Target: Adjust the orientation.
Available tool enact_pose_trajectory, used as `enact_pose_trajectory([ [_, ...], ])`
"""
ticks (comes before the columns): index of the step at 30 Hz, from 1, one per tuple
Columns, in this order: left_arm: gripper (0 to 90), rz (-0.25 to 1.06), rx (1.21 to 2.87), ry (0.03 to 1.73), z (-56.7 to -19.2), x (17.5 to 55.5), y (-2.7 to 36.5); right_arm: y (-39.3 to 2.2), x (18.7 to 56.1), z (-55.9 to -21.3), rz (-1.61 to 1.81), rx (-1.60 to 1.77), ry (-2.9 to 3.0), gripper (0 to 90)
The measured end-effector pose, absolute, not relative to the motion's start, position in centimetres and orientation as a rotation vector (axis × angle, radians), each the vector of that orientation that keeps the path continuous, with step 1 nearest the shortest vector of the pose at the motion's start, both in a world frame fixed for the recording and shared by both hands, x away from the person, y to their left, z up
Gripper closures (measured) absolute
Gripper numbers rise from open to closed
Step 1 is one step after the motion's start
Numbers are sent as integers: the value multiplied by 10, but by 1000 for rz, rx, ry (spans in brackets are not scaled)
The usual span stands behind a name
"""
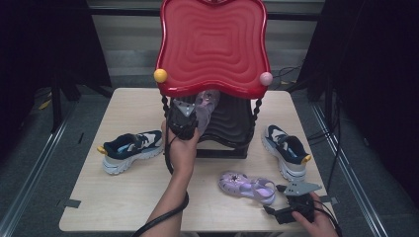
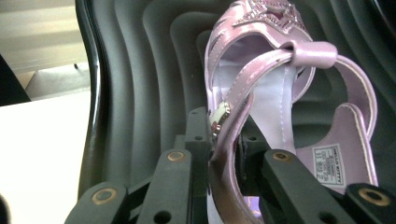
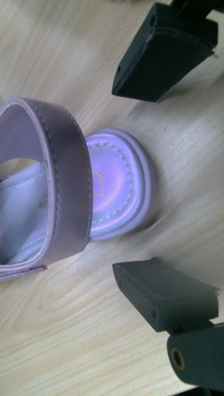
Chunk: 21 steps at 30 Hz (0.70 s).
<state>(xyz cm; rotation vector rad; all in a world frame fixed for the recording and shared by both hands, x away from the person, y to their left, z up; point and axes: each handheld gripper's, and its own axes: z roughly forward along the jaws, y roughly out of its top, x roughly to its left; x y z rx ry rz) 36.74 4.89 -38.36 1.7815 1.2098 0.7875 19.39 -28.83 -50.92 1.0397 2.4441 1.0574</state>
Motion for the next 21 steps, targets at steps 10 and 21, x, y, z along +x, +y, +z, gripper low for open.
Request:
enact_pose_trajectory([
  [10, 709, 783, 1841, 1163, -376, 364, 54, -288, 194, -509, 1057, 1039, 2444, 122],
  [21, 692, 765, 1946, 1173, -379, 375, 51, -288, 194, -509, 1057, 1039, 2444, 122],
])
